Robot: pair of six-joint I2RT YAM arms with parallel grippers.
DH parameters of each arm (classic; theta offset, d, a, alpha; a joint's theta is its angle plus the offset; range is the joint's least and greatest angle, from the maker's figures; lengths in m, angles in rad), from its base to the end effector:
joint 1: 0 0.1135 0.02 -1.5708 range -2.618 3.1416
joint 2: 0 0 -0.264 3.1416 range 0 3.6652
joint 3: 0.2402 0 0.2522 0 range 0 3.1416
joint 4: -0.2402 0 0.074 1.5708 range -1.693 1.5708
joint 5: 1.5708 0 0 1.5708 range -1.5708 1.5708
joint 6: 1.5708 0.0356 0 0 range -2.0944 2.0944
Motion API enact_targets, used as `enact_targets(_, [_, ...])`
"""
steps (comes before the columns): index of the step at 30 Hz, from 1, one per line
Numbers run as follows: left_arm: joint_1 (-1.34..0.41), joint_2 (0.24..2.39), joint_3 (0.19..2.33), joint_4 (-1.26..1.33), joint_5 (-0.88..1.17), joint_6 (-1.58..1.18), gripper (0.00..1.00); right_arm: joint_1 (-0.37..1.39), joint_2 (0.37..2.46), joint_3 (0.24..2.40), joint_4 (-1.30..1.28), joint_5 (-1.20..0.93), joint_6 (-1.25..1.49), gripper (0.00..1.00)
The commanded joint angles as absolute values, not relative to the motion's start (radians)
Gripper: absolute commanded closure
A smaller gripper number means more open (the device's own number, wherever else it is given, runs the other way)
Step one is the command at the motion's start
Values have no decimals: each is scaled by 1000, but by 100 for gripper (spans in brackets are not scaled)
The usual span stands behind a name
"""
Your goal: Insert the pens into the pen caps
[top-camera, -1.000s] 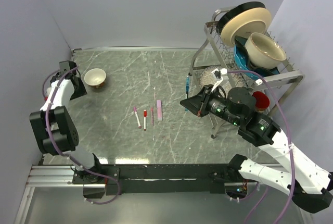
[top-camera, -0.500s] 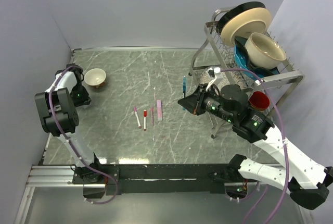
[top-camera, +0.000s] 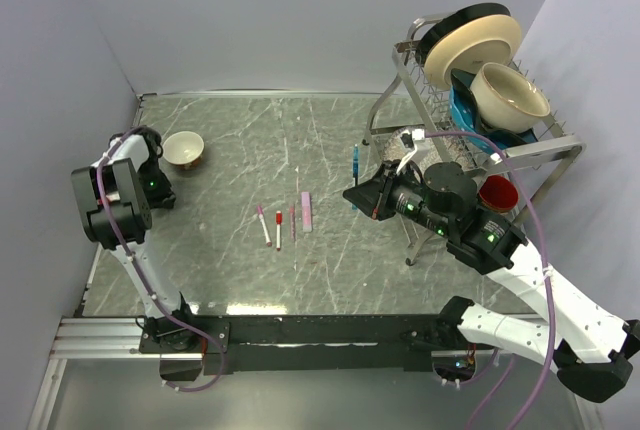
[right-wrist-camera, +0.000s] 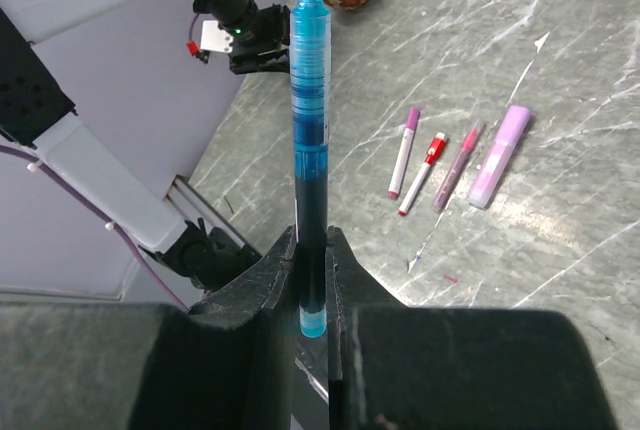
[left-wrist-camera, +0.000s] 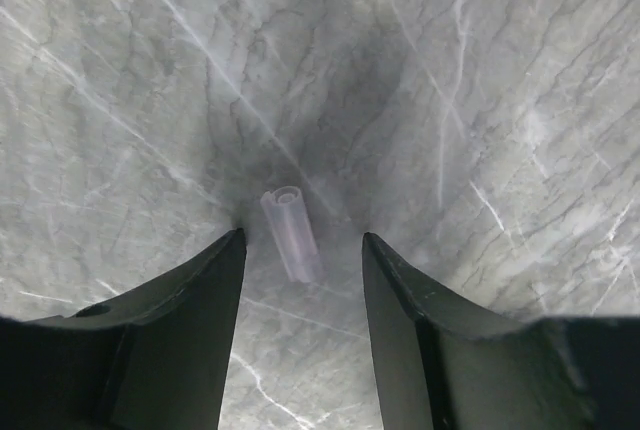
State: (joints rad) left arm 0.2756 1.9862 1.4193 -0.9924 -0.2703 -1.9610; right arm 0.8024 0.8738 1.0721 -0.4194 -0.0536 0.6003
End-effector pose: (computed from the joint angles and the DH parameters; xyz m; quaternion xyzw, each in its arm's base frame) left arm 0.3502 0.1089 0.1658 -0.8915 0.4325 0.0854 0.1044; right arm 0.1277 0.1349 0.3990 -0.0954 0.7749 0.4190 0.4636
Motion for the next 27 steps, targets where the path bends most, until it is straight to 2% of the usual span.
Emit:
enact_targets(1, [284,2023,1454,-1032,-302,-2054,47,802,871,1066,-388,-35,583,100])
enact_targets(5, [290,2078,1473,-1092,-255,-2053,60,802,874,1069,-390,-35,581,100])
enact_targets(7, [290,2097,1493,-1142,-252,-2052,62,802,873,1071,-391,-34,581,100])
enact_targets(13, [290,2060,1392,-1103,-245,-2057,85,802,862,1066,-391,-34,584,100])
enact_targets(14, [290,2042,1376,-1083,-247,-2054,92,802,859,1066,-391,-34,589,100])
enact_targets(19, [284,2020,1341,-1098,-268,-1981,99,802,835,1058,-397,-32,598,100])
enact_targets(27, [122,1913,1264,-1085,-290,-1821,99,802,798,1028,-408,-29,621,100])
